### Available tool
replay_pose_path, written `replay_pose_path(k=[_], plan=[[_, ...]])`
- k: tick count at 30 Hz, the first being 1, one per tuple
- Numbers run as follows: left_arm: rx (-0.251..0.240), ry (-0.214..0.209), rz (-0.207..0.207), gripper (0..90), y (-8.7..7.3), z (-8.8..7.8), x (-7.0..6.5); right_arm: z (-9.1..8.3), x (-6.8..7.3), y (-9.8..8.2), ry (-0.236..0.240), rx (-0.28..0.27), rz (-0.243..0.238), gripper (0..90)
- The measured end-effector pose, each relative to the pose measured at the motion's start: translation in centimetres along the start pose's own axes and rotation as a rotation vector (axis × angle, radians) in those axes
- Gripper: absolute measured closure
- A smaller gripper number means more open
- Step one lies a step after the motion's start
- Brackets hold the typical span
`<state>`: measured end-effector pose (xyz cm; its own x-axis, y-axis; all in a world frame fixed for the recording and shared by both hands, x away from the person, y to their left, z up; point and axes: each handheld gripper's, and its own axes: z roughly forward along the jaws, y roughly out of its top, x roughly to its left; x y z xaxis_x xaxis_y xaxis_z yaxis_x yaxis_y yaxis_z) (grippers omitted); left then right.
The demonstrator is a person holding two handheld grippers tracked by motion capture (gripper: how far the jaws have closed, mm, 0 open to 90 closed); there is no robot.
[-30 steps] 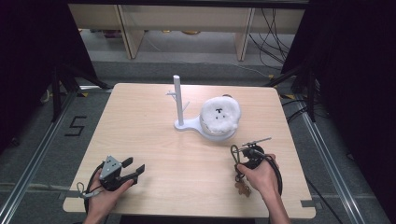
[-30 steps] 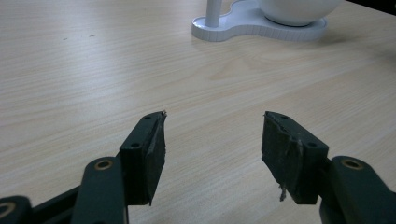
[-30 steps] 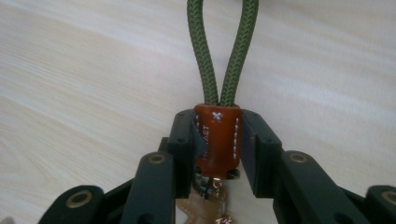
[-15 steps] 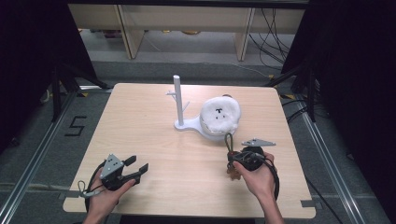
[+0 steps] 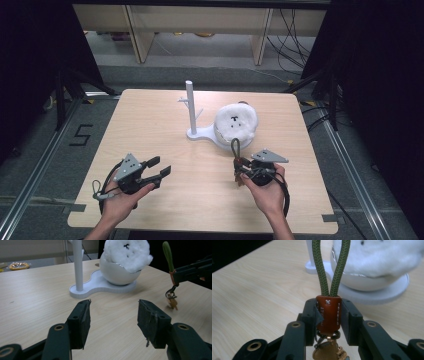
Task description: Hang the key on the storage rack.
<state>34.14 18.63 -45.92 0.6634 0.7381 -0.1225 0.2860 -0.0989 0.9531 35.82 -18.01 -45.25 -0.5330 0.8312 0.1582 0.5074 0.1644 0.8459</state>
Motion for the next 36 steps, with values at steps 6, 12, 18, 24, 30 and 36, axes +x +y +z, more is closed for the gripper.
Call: replay_pose_path(k=[6, 12, 18, 24, 30, 36], plan=[[-0.008, -0.037, 0.007, 45.2, 1.6, 1.0, -0.7, 0.4, 0.9, 0.6, 0.01, -0.049, -0.035, 68.5], [-0.008, -0.085, 0.008, 48.7, 3.2, 2.2, -1.5, 0.9, 1.8, 1.1, 0.026, -0.084, -0.051, 68.6], [-0.007, -0.115, 0.007, 52.0, 4.5, 3.3, -2.1, 1.4, 2.6, 1.6, 0.039, -0.133, -0.077, 68.5], [-0.014, -0.137, 0.002, 54.5, 5.9, 4.1, -2.3, 1.9, 3.5, 2.0, 0.044, -0.143, -0.097, 68.6], [-0.001, -0.178, -0.042, 56.3, 6.6, 5.3, -2.6, 2.7, 4.1, 2.1, 0.068, -0.182, -0.126, 68.6], [0.013, -0.204, -0.059, 60.6, 6.9, 6.3, -3.0, 3.1, 4.7, 2.2, 0.083, -0.191, -0.142, 68.6]])
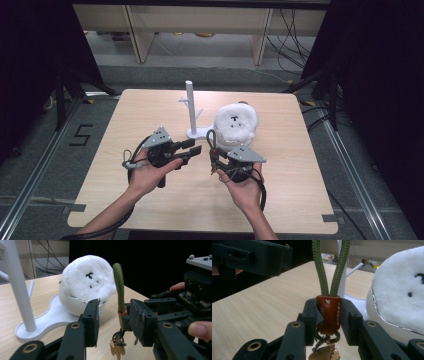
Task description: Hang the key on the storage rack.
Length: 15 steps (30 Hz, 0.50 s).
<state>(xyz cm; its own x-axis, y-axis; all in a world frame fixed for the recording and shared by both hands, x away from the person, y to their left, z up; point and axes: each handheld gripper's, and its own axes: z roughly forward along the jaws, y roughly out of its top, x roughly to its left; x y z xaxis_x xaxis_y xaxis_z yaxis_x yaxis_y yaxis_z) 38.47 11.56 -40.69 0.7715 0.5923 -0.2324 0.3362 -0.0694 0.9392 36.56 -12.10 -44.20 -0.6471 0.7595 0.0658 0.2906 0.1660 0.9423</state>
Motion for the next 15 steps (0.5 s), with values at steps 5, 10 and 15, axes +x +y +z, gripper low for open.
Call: replay_pose_path(k=[5, 10, 15], plan=[[0.007, -0.018, -0.023, 63.5, 0.2, 0.8, -0.2, 0.2, 0.3, 0.2, 0.004, -0.014, -0.009, 68.5], [0.003, -0.03, -0.042, 68.2, 0.3, 1.3, -0.1, 0.1, 0.8, 0.4, -0.009, -0.011, -0.001, 68.6], [-0.006, -0.041, -0.051, 73.9, 0.5, 1.5, -0.1, 0.3, 1.0, 0.3, 0.011, -0.02, 0.002, 68.6]])
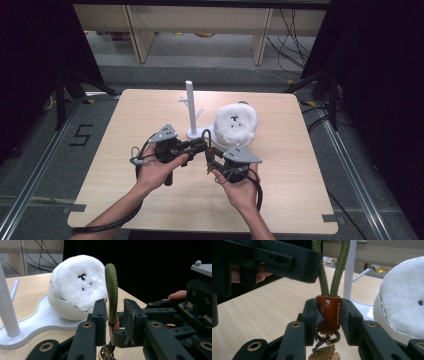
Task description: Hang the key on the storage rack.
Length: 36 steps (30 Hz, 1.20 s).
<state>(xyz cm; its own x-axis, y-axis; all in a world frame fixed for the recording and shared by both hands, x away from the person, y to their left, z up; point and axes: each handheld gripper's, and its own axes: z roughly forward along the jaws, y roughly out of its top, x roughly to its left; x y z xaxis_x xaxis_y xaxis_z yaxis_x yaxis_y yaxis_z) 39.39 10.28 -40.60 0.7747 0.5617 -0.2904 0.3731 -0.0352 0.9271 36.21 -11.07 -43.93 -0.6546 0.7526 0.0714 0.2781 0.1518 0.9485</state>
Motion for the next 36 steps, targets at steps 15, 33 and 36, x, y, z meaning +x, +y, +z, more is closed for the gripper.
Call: replay_pose_path(k=[15, 33, 36], plan=[[-0.001, 0.014, 0.023, 83.6, 0.3, -0.4, 0.0, 0.1, 0.3, 0.2, -0.005, -0.002, -0.022, 67.9], [-0.017, 0.148, 0.136, 83.7, 1.2, -2.3, 1.7, -0.7, -0.2, -0.2, -0.041, 0.022, -0.047, 58.6], [-0.019, 0.178, 0.146, 83.7, 1.5, -2.6, 2.1, -1.0, -0.4, -0.4, -0.052, 0.03, -0.06, 58.5]])
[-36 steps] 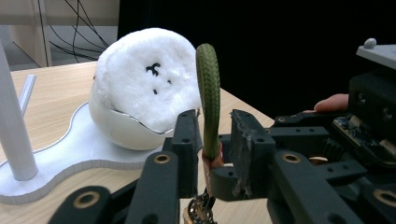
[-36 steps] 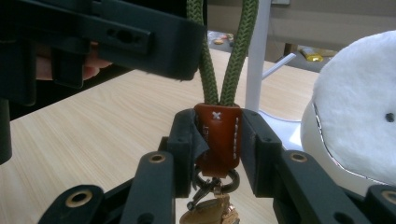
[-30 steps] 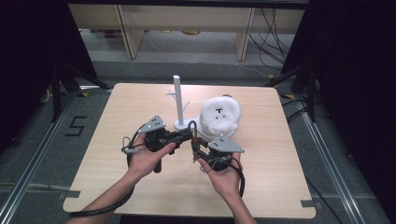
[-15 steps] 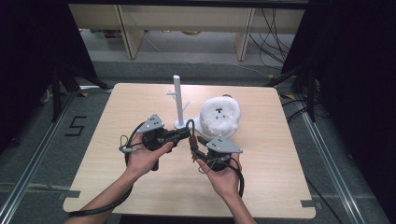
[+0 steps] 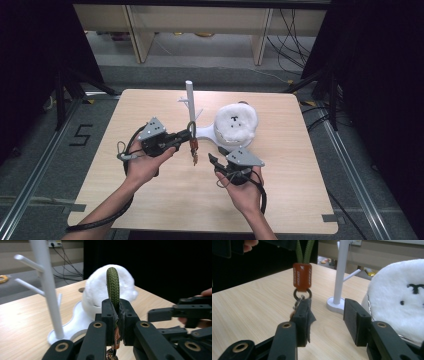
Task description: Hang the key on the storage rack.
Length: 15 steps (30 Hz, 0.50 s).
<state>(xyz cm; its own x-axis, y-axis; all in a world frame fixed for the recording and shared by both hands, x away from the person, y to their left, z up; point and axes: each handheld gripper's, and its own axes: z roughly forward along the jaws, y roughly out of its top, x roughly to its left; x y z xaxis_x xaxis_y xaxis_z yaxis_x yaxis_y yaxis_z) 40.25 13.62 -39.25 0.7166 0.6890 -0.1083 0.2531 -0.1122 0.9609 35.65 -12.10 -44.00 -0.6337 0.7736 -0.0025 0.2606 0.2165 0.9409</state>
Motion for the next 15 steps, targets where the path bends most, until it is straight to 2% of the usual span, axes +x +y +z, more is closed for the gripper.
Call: replay_pose_path(k=[1, 6, 8, 11, 13, 15], plan=[[0.001, 0.015, 0.001, 83.7, 0.1, -0.1, 0.2, -0.1, 0.0, -0.1, -0.008, 0.004, 0.012, 58.5], [-0.006, 0.054, 0.007, 83.7, 0.4, -0.5, 1.2, -0.5, -0.5, -0.3, -0.009, -0.005, 0.002, 58.5], [-0.007, 0.062, 0.01, 83.7, 0.5, -0.6, 1.6, -0.8, -0.6, -0.4, -0.021, -0.003, 0.018, 58.5], [-0.008, 0.076, 0.019, 83.7, 0.7, -0.7, 2.2, -1.0, -0.9, -0.5, -0.03, -0.003, 0.001, 58.5], [-0.014, 0.082, 0.02, 83.7, 0.9, -0.7, 2.6, -1.2, -1.0, -0.7, -0.028, -0.012, 0.019, 58.5], [-0.017, 0.085, 0.021, 83.7, 1.0, -0.6, 3.0, -1.6, -1.1, -0.7, -0.045, 0.001, 0.027, 58.5]])
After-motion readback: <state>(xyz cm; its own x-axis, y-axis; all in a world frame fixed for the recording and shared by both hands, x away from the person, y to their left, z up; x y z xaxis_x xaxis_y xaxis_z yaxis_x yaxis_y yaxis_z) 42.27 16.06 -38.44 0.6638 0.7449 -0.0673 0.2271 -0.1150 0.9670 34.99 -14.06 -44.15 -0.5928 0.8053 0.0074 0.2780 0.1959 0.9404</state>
